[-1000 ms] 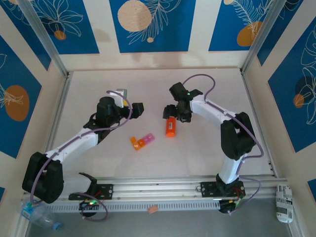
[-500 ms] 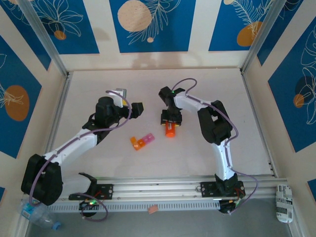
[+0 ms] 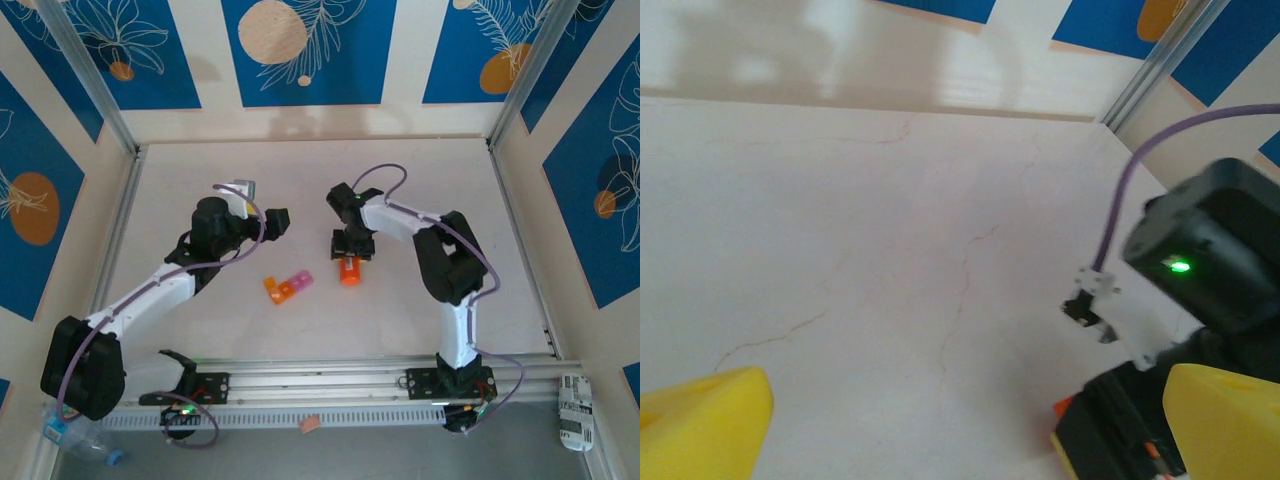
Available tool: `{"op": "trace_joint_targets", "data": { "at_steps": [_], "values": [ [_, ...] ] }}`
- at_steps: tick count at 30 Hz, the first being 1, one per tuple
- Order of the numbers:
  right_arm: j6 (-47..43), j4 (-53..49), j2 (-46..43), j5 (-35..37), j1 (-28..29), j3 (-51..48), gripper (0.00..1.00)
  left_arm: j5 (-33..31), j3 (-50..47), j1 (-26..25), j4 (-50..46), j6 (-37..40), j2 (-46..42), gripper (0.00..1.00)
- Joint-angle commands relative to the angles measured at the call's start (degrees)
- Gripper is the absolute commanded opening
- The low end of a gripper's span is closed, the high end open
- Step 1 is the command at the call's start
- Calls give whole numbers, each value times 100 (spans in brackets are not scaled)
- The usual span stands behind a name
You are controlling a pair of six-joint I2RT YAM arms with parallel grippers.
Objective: Sort the pills into containers
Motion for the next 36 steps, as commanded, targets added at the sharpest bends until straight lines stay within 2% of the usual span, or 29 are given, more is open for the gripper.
{"op": "trace_joint_targets", "data": {
  "at_steps": [1,5,9,13,17,22,26,28,30,33,36],
  "values": [
    [195,766,-896,190,-28,-472,18,-74,-47,43,-79,139,-125,100],
    [411,1557,-1716,518,14,-1307,17,-66,-63,38,-29,111,-129,100],
    [539,2505,-2437,1188,204,-2279,17,-40,-73,34,33,104,-157,100],
    [620,3571,-3064,2097,545,-3322,16,19,-91,34,62,139,-223,100],
    [465,4637,-3594,3308,1203,-4250,13,78,-132,33,69,198,-302,100],
    [780,4887,-3647,4695,1857,-4766,11,105,-252,25,151,214,-349,100],
    [1578,4534,-3461,5688,2358,-4911,10,153,-299,17,134,150,-348,100],
    [2429,3886,-3307,6105,2573,-4851,9,159,-301,10,82,174,-357,100],
    [3946,2564,-3032,6594,2828,-4591,6,162,-302,12,53,174,-364,100],
    [7328,-752,-2076,7136,3248,-3814,6,149,-320,-5,50,159,-380,100],
    [11769,-4668,-468,7516,3648,-2962,19,94,-325,-51,78,141,-351,100]
  ]
}}
